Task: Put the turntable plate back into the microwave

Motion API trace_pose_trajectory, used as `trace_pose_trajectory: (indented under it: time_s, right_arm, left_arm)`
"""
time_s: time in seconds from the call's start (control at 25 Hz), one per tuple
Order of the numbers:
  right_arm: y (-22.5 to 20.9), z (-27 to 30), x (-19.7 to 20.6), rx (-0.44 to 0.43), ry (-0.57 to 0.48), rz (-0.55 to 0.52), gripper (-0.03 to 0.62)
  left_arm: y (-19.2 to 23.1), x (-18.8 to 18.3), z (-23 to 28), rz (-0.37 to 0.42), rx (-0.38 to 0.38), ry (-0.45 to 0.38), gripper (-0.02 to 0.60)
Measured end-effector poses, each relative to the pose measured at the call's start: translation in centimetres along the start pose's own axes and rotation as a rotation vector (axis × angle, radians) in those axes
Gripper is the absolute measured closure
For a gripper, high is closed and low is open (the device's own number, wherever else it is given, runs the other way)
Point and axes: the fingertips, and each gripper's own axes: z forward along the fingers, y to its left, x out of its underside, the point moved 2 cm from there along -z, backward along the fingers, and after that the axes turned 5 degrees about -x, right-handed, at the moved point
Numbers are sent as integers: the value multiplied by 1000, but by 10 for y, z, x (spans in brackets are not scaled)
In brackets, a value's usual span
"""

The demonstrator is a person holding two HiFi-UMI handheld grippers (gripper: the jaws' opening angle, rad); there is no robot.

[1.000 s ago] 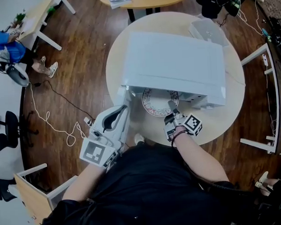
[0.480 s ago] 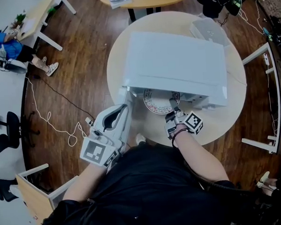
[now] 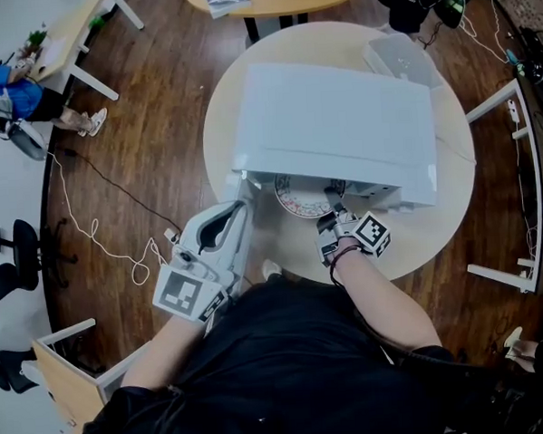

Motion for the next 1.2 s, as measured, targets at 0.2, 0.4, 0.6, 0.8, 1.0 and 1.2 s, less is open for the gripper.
trace_pose_trajectory:
  time_s: [0.2, 0.4, 0.6, 0.8, 1.0, 1.2]
  right_arm:
    - [-1, -1, -1, 15, -5, -2, 559]
    - [0, 3, -6, 7, -12, -5, 559]
    - [-1, 6, -9, 14, -14, -7, 559]
    - [0, 9, -11, 21, -18, -17, 559]
    - [-2, 13, -13, 27, -22, -21, 559]
    - [-1, 15, -16, 26, -39, -29, 559]
  left_arm:
    - [3, 2, -1, 3, -4, 8, 577]
    - [3, 4, 0, -1, -3, 23, 577]
    - [4, 5, -1, -4, -8, 28, 577]
    - [6, 7, -1, -4, -10, 37, 577]
    - [7, 8, -1, -5, -9, 38, 577]
    - [9, 8, -3, -9, -17, 38, 577]
